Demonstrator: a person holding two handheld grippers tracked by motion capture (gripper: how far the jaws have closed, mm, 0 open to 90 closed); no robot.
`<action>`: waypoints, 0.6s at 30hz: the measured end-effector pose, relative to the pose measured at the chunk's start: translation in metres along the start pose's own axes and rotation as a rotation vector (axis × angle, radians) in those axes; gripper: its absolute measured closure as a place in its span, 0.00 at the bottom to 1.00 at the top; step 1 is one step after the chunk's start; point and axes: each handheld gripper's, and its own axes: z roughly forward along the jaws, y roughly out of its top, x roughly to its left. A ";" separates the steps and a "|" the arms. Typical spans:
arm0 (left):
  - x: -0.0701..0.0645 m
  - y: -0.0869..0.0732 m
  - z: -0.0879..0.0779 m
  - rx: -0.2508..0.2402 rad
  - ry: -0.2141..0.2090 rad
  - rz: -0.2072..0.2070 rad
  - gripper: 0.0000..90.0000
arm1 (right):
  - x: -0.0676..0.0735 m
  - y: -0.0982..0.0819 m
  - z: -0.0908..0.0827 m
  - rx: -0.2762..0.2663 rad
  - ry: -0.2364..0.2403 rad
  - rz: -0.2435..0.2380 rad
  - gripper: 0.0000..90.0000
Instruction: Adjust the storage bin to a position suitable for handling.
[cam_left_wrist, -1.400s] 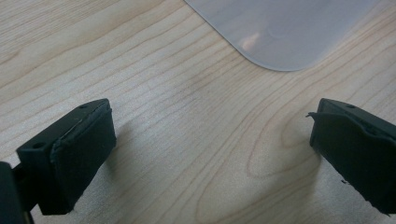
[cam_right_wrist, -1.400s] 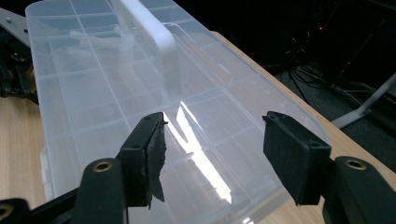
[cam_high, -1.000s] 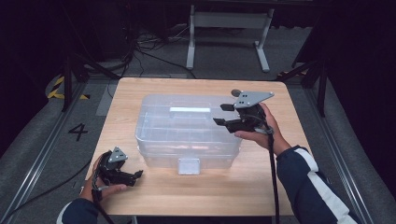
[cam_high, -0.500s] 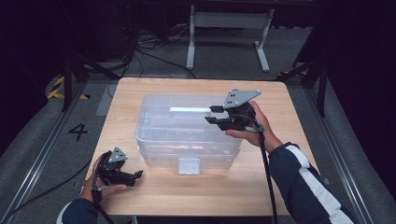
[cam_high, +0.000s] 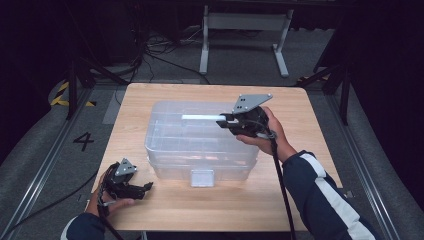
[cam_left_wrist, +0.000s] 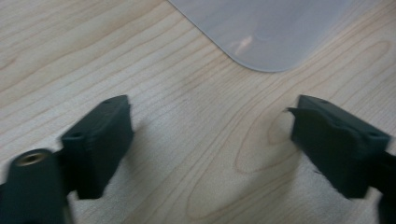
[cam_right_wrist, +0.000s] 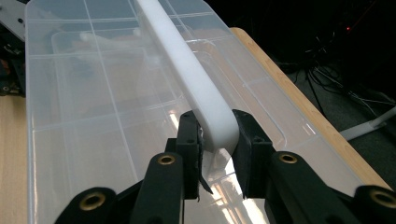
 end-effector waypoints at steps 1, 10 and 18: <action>-0.001 0.002 -0.001 0.013 0.017 0.009 0.21 | 0.000 0.000 0.000 0.002 -0.002 -0.007 0.83; 0.001 0.015 -0.029 -0.120 0.069 0.005 0.31 | -0.003 0.004 0.000 0.012 -0.007 -0.014 0.83; 0.000 0.029 -0.045 -0.198 0.090 -0.013 0.43 | -0.011 0.012 0.000 0.027 -0.006 0.013 0.82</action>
